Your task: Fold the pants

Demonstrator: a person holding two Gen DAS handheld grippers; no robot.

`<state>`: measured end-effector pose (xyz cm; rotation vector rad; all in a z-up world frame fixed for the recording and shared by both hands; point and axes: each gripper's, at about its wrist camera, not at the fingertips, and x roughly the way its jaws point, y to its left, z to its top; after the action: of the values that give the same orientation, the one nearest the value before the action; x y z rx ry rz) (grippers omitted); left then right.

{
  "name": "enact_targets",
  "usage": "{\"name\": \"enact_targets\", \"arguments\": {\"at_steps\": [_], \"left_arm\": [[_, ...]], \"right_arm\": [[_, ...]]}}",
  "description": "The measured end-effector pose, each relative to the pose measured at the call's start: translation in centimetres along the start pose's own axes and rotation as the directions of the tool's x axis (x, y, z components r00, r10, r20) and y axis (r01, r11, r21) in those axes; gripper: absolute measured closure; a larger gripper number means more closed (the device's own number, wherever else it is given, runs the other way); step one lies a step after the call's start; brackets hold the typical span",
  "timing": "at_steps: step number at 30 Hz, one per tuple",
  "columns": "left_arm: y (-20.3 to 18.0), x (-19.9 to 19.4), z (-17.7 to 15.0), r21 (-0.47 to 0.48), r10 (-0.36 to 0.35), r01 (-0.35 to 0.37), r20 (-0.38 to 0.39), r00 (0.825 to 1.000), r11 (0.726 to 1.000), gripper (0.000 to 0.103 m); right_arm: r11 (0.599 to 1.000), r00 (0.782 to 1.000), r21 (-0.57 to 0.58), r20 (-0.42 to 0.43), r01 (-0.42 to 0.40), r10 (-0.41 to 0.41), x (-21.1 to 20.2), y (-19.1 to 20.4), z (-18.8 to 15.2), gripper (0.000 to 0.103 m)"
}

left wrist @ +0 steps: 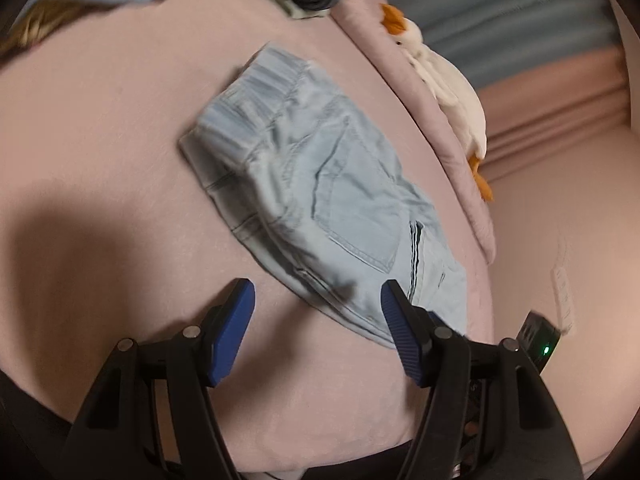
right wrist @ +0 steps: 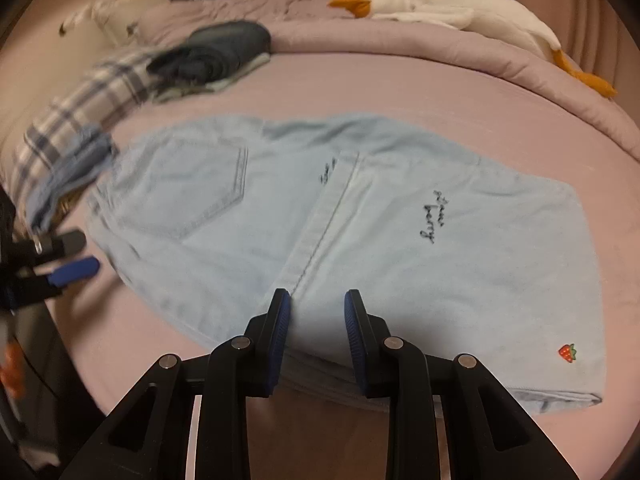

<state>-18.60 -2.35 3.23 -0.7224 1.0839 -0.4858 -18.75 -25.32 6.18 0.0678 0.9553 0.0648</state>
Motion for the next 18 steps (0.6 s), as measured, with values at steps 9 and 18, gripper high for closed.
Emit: {"name": "enact_targets", "arguments": {"at_steps": [9,18], "left_arm": [[0.3,0.6,1.6,-0.106,-0.02,0.03,0.097,0.995,0.994,0.038],[0.6,1.1,4.3,-0.152,-0.01,0.038,0.179,0.984,0.988,0.037]], "right_arm": [[1.0,1.0,0.021,-0.007,-0.017,0.017,-0.2,-0.3,0.0,0.075],[1.0,1.0,0.017,-0.01,-0.016,0.016,-0.1,-0.3,0.0,0.075]]}}
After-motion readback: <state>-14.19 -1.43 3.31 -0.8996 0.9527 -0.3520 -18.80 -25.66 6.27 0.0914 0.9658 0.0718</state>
